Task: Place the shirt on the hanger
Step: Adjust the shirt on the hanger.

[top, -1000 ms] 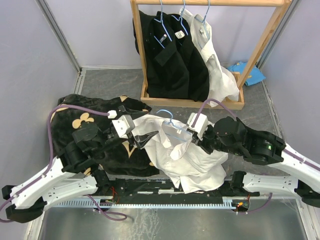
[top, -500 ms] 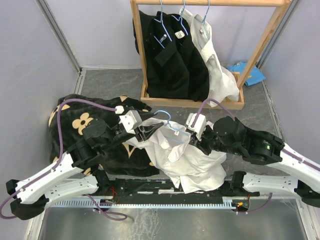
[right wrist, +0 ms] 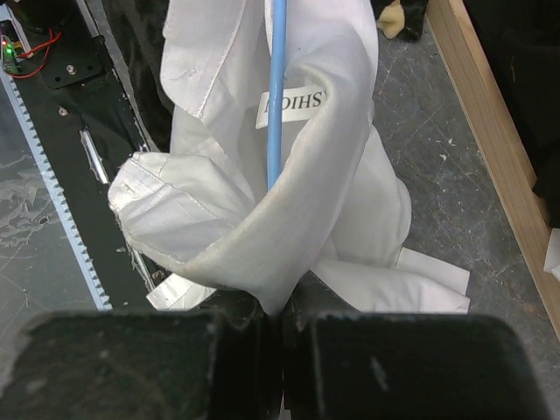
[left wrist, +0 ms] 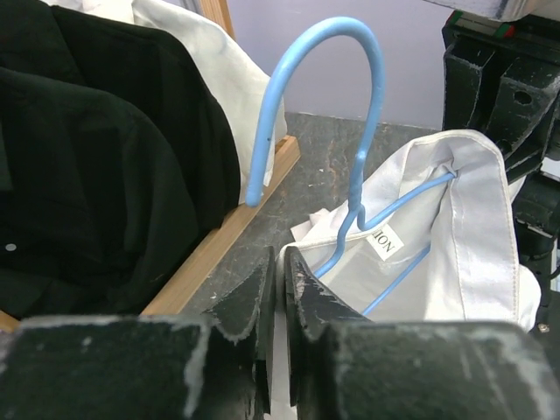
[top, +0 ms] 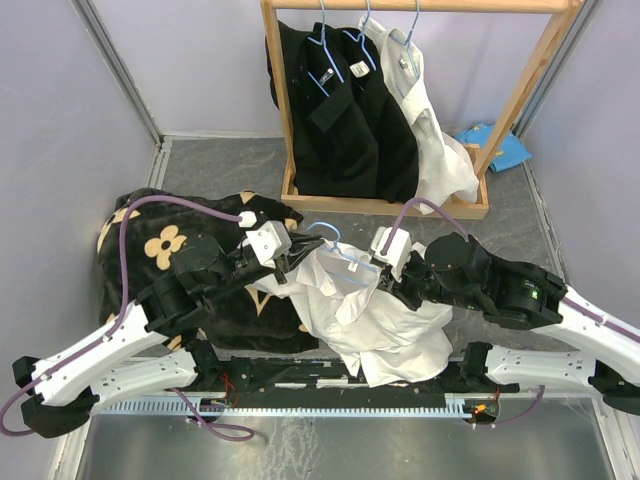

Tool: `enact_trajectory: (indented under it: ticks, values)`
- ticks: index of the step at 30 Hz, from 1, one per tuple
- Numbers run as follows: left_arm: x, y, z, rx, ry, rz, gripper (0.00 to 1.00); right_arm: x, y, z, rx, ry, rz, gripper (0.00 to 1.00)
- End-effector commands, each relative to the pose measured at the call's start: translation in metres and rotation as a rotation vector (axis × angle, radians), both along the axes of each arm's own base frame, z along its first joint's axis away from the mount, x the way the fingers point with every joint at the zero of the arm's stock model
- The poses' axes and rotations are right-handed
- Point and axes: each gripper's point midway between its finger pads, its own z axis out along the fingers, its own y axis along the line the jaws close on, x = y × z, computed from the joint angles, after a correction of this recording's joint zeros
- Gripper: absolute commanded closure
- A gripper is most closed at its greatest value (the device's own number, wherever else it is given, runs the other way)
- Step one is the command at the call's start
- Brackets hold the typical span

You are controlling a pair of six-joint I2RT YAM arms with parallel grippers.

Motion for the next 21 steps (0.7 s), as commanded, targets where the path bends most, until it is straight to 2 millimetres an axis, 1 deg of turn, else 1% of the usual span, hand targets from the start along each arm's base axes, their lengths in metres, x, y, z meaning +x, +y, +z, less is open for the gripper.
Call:
enact_trajectory:
  ticks: [1, 2, 5, 10, 13, 16, 18, 20, 21]
  values:
    - [0.003, 0.007, 0.019, 0.001, -0.051, 0.028, 0.96, 0.003, 0.007, 0.023, 0.098, -0.039, -0.004, 1.00]
    - [0.005, 0.009, 0.020, -0.001, -0.052, 0.042, 0.97, 0.004, 0.006, 0.023, 0.097, -0.039, -0.007, 1.00]
    - [0.012, 0.017, 0.026, -0.015, -0.055, 0.104, 0.97, 0.005, 0.005, 0.022, 0.094, -0.043, -0.015, 1.00]
    - [0.034, 0.044, 0.043, -0.090, -0.044, 0.296, 0.97, 0.004, 0.002, 0.019, 0.093, -0.042, -0.021, 1.00]
    - [0.045, 0.059, 0.048, -0.120, -0.022, 0.400, 0.97, 0.003, 0.001, 0.017, 0.087, -0.038, -0.018, 1.00]
    - [0.049, 0.062, 0.047, -0.116, 0.000, 0.431, 0.97, 0.001, 0.002, 0.016, 0.086, -0.032, -0.006, 1.00]
    - [0.049, 0.059, 0.046, -0.106, 0.015, 0.424, 0.97, 0.002, 0.001, 0.016, 0.084, -0.035, -0.010, 1.00]
    - [0.043, 0.052, 0.046, -0.091, 0.002, 0.369, 0.97, 0.005, 0.000, 0.016, 0.085, -0.043, -0.026, 1.00]
    - [0.039, 0.050, 0.048, -0.088, -0.010, 0.339, 0.95, 0.006, -0.001, 0.017, 0.088, -0.047, -0.037, 1.00]
